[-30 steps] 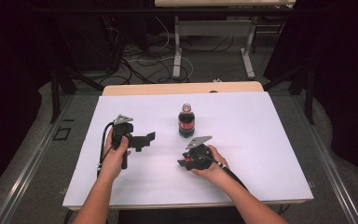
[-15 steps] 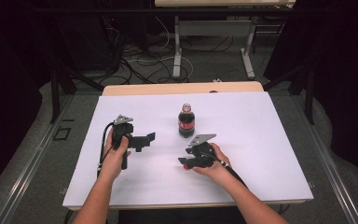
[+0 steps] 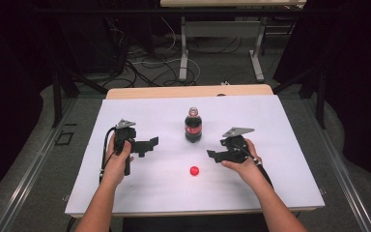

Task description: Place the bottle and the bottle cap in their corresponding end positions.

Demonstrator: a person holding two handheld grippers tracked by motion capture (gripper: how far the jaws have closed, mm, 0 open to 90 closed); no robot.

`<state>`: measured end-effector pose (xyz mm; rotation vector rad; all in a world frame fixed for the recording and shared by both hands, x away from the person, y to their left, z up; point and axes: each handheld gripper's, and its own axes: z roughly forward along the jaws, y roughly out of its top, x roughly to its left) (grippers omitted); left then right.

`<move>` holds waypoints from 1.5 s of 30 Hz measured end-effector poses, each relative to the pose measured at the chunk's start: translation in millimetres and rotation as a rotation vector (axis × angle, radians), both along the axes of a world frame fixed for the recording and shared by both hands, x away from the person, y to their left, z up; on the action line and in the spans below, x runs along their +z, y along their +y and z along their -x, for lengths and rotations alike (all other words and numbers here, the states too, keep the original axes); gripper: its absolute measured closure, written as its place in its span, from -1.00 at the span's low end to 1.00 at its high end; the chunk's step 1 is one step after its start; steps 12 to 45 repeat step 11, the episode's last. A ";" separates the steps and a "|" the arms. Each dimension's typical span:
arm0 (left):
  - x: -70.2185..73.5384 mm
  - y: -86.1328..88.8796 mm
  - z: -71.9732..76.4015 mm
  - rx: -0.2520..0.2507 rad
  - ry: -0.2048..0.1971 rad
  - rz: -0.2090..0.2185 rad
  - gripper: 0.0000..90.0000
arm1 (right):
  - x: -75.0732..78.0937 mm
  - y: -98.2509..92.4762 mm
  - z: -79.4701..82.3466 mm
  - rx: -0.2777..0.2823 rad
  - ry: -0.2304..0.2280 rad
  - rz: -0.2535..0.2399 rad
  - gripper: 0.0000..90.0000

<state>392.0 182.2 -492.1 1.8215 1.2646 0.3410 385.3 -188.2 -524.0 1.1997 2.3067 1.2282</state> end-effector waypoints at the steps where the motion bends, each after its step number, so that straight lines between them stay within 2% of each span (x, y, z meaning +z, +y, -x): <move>1: -0.6 0.7 -0.5 0.005 -0.001 0.002 -0.98 | 1.6 -7.6 -0.4 -0.025 0.004 -0.007 -0.53; 2: -0.7 2.5 -0.8 0.000 0.003 -0.007 -0.98 | 2.8 -15.1 -0.8 -0.049 0.003 -0.010 -0.57; 5: -1.9 5.2 -1.8 0.015 0.006 -0.003 -0.98 | 4.5 -37.6 -3.3 -0.111 -0.014 0.028 -0.66; 8: -4.3 8.3 -3.3 0.022 0.009 -0.008 -0.99 | 7.4 -57.0 -3.2 -0.152 -0.017 0.003 -0.68; 11: -7.4 11.2 -4.9 0.029 0.021 -0.024 -0.98 | 9.2 -71.1 -2.5 -0.203 -0.029 0.004 -0.88; 45: -7.4 11.2 -4.9 0.029 0.021 -0.024 -0.98 | 9.2 -71.1 -2.5 -0.203 -0.029 0.004 -0.88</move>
